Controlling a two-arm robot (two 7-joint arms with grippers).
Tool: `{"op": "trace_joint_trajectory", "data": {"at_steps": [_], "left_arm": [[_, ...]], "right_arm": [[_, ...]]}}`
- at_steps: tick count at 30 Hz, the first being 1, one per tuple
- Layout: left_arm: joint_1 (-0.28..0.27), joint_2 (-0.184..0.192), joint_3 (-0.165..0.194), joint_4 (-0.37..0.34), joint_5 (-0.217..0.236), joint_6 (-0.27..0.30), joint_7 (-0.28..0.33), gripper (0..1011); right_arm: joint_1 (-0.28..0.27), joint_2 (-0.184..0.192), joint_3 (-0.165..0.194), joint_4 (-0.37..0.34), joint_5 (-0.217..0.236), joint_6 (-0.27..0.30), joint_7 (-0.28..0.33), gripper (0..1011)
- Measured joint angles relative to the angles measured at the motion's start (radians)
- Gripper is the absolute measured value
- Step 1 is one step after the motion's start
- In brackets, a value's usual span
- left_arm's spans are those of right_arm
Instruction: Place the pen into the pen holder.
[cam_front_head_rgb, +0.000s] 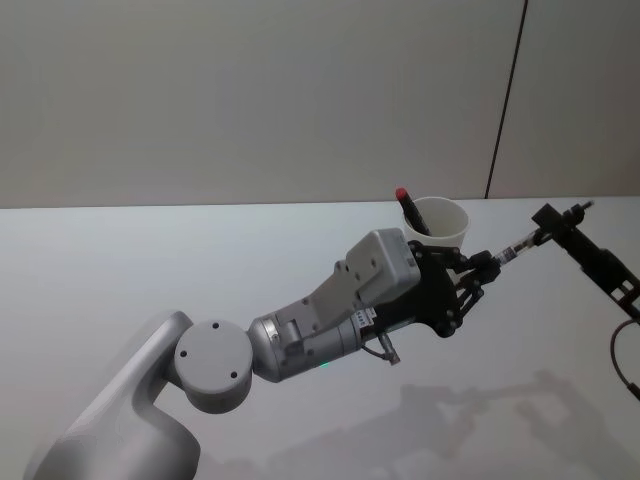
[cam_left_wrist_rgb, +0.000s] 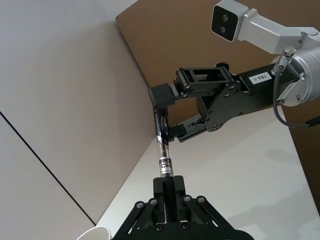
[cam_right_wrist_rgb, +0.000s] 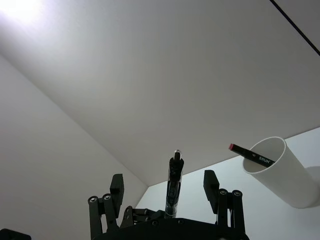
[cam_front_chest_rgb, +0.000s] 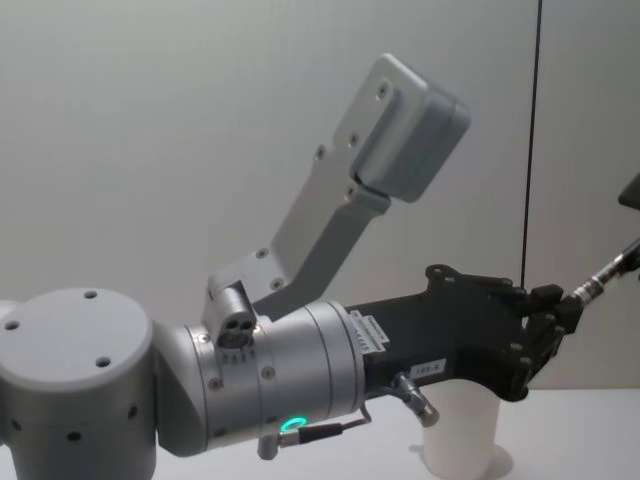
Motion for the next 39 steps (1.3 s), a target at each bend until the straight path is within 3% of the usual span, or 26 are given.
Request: {"op": "trace_joint_trajectory", "data": {"at_steps": [13,18,39], "left_arm": [[0.0,0.0,0.0,0.0,0.0,0.0,0.0,131],[0.0,0.0,0.0,0.0,0.0,0.0,0.0,131],[0.0,0.0,0.0,0.0,0.0,0.0,0.0,131]], "right_arm": [[0.008,0.007,-0.015,0.017,0.005,-0.042,-0.003,1002],[0.011,0.01,-0.021,0.022,0.005,-0.054,-0.01,919],[0.008,0.028,-0.035,0.017,0.035,-0.07,-0.016,260]]}}
